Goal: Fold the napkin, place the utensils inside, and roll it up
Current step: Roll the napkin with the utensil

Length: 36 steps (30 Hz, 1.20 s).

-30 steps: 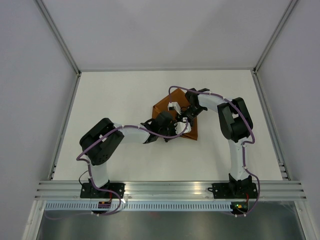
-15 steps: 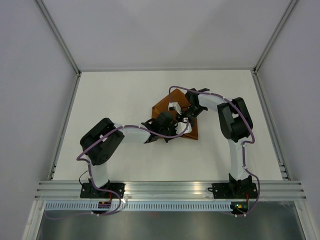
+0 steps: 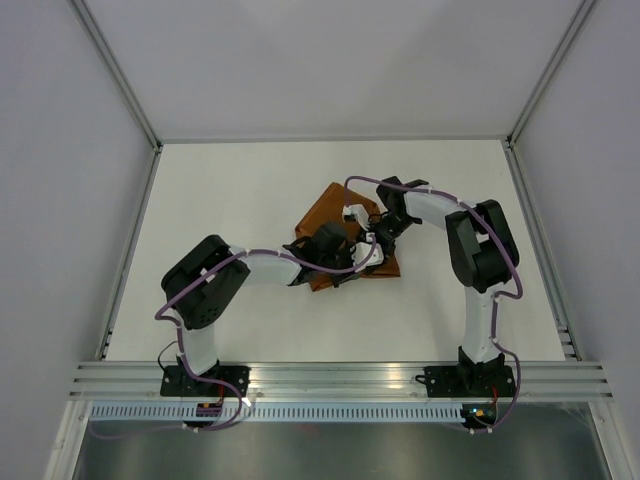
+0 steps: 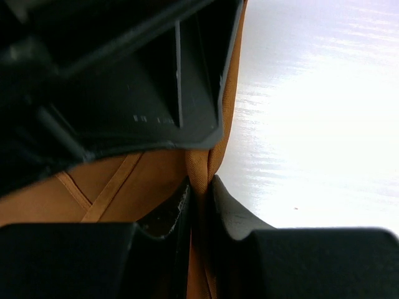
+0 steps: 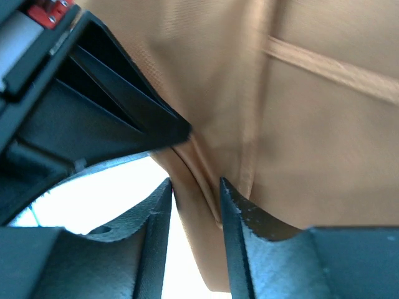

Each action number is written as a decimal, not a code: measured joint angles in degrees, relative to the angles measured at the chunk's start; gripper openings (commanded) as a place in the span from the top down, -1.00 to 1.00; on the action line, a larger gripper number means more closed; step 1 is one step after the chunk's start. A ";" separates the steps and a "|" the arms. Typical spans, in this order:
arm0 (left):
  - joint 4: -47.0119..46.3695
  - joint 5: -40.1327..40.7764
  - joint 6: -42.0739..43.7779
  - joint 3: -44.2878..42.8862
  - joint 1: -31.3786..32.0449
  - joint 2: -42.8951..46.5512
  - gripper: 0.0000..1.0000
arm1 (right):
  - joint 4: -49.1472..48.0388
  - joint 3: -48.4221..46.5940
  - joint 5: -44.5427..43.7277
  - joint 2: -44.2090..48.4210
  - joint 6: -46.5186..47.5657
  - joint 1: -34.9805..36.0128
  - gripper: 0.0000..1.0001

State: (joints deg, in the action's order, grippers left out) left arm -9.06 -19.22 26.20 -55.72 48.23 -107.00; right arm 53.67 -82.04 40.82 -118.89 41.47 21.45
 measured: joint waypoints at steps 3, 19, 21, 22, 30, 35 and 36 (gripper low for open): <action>0.00 -1.81 -0.96 -0.22 -0.66 -0.26 0.95 | -2.27 1.51 -1.44 2.05 -1.95 -1.49 0.10; -0.26 -12.66 -8.39 1.07 -5.44 -0.26 0.95 | -24.11 20.00 -5.27 21.57 -6.29 -8.00 0.02; -0.50 -13.88 -9.31 1.38 -5.77 -0.28 0.95 | -26.08 22.23 -5.20 22.88 -4.72 -7.82 -0.03; -0.59 -14.43 -9.79 1.51 -5.95 -0.28 0.95 | -26.64 23.23 -5.07 23.43 -3.78 -7.80 -0.04; -2.25 -17.66 -12.37 2.32 -6.97 -0.79 0.95 | -29.35 29.20 -2.93 27.21 3.58 -6.38 -0.20; -3.69 -19.04 -13.29 2.32 -7.02 -1.51 0.95 | -33.46 34.10 -3.50 30.91 5.49 -1.88 -0.34; -3.89 -19.28 -13.35 2.32 -7.04 -1.60 0.95 | -34.45 35.32 -3.74 31.82 5.66 -0.79 -0.35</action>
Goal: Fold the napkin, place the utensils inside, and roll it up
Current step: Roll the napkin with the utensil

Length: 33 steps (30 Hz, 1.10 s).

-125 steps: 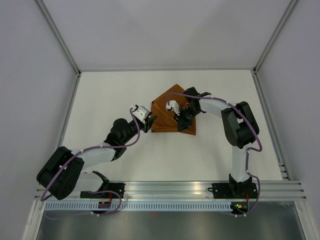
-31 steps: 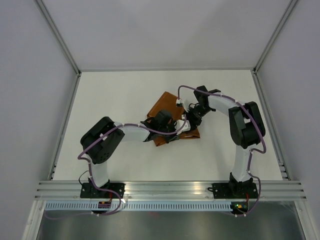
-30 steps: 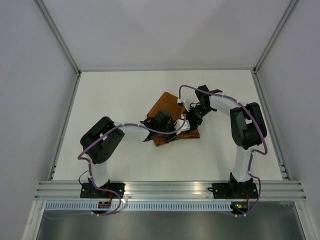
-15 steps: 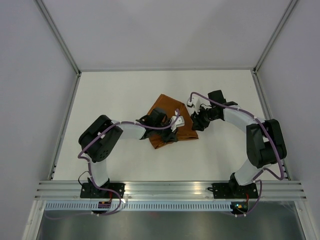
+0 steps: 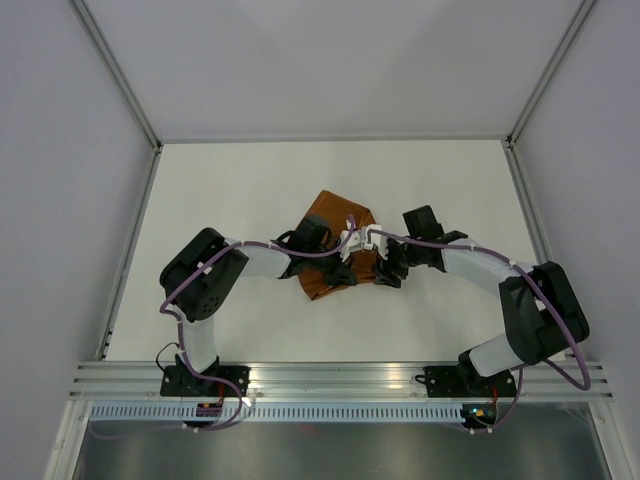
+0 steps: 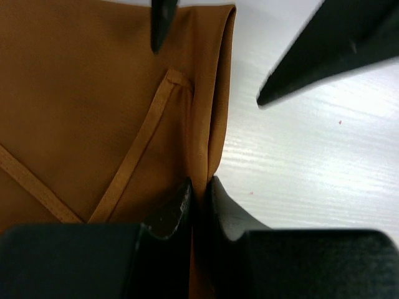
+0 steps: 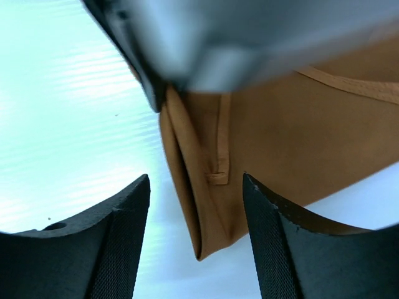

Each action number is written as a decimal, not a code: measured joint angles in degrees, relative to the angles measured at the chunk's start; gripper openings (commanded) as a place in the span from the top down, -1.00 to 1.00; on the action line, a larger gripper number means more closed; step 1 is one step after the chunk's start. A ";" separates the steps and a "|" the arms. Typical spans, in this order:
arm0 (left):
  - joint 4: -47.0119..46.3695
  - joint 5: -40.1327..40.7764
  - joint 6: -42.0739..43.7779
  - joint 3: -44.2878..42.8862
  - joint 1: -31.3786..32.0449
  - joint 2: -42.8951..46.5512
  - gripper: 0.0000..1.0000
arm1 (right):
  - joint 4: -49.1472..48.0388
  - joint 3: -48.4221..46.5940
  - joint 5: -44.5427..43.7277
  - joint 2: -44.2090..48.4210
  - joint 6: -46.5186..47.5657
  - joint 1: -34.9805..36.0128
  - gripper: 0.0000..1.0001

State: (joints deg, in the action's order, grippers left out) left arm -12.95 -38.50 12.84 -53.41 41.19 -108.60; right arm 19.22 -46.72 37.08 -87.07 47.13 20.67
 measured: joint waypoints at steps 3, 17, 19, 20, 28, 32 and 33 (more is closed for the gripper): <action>-0.55 -1.07 -0.39 0.13 -0.24 -0.28 0.95 | -3.28 3.52 -1.57 2.58 0.26 2.97 -0.39; -0.26 -2.64 -1.22 0.35 -1.14 -0.37 0.95 | -12.72 7.06 -8.11 3.61 1.75 9.99 -0.49; -0.24 -2.64 -1.22 0.33 -1.14 -0.37 0.95 | -12.70 7.10 -9.35 3.41 1.99 10.54 -0.49; -0.22 -2.64 -1.20 0.33 -1.14 -0.37 0.95 | -12.70 7.10 -10.05 3.28 2.19 10.88 -0.49; 0.52 -2.62 -1.22 -0.09 -0.61 -0.44 0.95 | -13.94 6.93 -11.96 0.50 5.29 15.98 -0.44; 0.70 -2.84 -1.18 -0.09 -1.14 -0.44 0.95 | -13.62 4.17 -13.49 -1.79 5.42 15.72 -0.31; 0.70 -2.82 -1.18 -0.09 -1.11 -0.44 0.95 | -13.68 3.15 -13.99 -2.58 5.46 15.69 -0.27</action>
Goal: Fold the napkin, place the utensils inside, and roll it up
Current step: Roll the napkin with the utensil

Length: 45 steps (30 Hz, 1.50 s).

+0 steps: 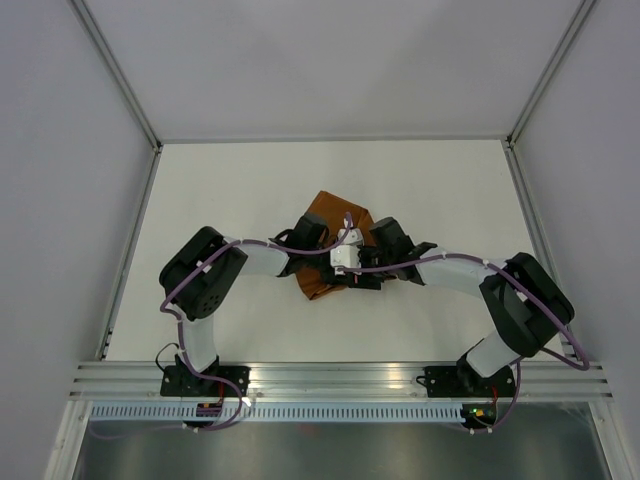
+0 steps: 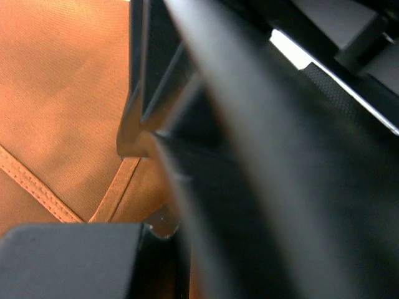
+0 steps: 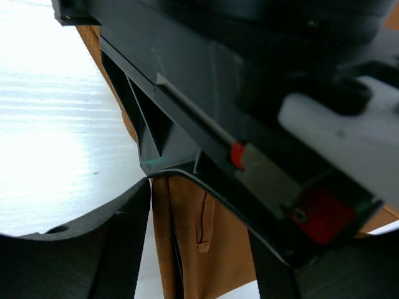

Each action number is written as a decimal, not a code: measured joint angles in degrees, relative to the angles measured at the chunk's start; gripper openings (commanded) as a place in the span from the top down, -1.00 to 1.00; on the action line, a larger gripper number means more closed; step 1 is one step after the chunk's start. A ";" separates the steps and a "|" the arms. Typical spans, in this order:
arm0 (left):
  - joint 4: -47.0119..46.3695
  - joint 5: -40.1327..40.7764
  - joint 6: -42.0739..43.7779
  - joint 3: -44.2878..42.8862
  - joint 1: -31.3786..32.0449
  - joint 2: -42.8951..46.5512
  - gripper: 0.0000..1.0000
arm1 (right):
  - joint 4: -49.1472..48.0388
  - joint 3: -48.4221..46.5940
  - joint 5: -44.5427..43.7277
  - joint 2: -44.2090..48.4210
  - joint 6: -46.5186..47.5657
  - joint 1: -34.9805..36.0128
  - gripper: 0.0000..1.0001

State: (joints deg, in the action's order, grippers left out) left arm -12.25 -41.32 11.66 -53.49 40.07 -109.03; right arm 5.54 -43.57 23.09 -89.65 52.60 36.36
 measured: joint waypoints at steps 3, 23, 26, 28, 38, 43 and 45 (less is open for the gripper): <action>0.04 0.02 0.02 0.00 -0.15 0.00 0.95 | 1.31 -1.46 -0.72 -1.01 0.37 -0.11 -0.18; -0.07 -0.09 0.00 -0.37 0.15 0.00 0.95 | 10.03 -2.71 4.46 1.99 3.21 -4.90 -0.22; -0.11 -0.90 0.26 -0.57 0.26 0.00 0.95 | 11.54 -0.33 6.21 6.54 3.19 -8.90 -0.23; 0.61 -1.16 0.39 -0.50 0.70 -0.02 0.95 | 11.10 1.64 7.15 10.64 3.32 -11.47 -0.24; 0.11 -1.49 0.39 1.88 2.27 1.18 0.95 | 16.09 7.91 13.73 19.91 11.08 -15.63 -0.29; -0.04 -2.05 0.37 2.82 2.60 1.81 0.95 | 18.47 8.57 15.87 19.78 16.44 -15.63 -0.29; -0.04 -2.32 0.39 2.89 2.86 1.84 0.95 | 19.76 8.72 16.59 19.58 18.29 -15.63 -0.30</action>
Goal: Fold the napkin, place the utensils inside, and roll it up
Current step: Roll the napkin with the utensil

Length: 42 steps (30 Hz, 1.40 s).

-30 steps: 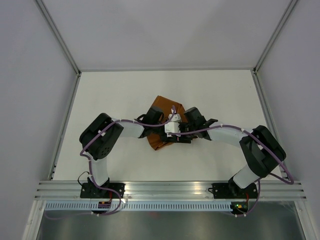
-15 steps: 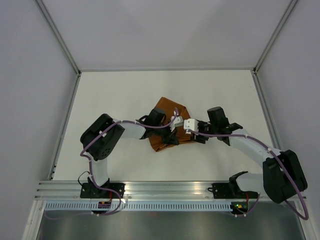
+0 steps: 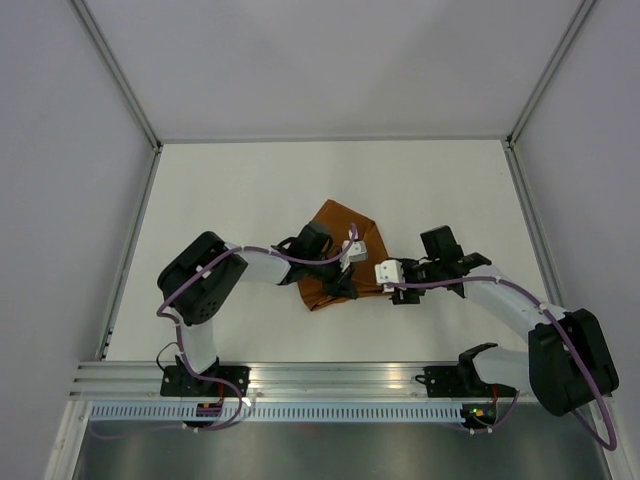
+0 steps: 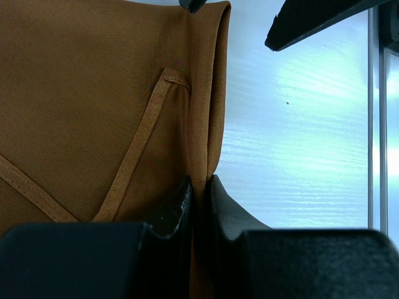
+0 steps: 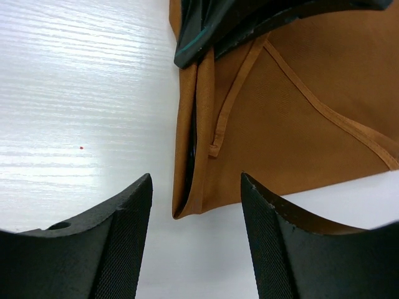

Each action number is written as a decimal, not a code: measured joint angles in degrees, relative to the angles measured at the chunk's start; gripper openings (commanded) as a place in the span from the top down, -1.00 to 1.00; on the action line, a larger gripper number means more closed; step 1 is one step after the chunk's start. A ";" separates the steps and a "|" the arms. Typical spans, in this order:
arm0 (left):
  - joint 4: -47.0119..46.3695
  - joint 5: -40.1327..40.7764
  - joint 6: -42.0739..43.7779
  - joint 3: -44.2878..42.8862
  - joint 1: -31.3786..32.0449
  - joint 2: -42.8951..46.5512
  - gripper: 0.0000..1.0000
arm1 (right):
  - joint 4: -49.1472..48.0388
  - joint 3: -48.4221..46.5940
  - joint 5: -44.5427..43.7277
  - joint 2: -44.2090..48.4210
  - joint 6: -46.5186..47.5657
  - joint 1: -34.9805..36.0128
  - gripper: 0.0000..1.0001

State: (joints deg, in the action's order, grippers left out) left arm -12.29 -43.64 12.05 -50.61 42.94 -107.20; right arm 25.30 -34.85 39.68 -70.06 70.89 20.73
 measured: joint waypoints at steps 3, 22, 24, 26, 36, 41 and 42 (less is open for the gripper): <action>0.02 -0.07 -0.02 0.00 0.70 0.00 0.95 | 0.94 0.07 0.48 -0.35 1.73 0.55 -0.30; -0.02 -0.09 -0.02 0.02 2.49 0.00 0.95 | -16.76 6.71 -9.29 -2.36 -3.65 13.97 -0.25; -0.02 -0.11 -0.02 0.02 2.49 0.00 0.95 | -18.49 6.80 -10.47 -3.45 -4.02 14.73 -0.24; -0.02 -0.09 -0.02 0.02 2.51 0.00 0.95 | -19.65 6.88 -11.61 -4.63 -4.07 15.50 -0.22; -0.28 0.24 -0.02 0.24 2.25 0.33 0.91 | -20.52 6.51 -13.51 -6.99 -3.91 16.87 0.49; -0.79 1.14 -0.07 1.31 2.47 1.51 0.56 | -19.98 6.19 -13.70 -7.02 -3.74 17.03 0.70; -0.87 1.38 -0.07 1.42 2.54 1.70 0.54 | -19.76 6.08 -13.70 -7.06 -3.72 17.05 0.71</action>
State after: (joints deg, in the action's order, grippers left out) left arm -13.17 -42.26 11.99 -49.19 45.47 -105.49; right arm 5.54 -28.77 25.98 -77.12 67.18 37.78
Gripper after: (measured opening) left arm 0.205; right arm 0.220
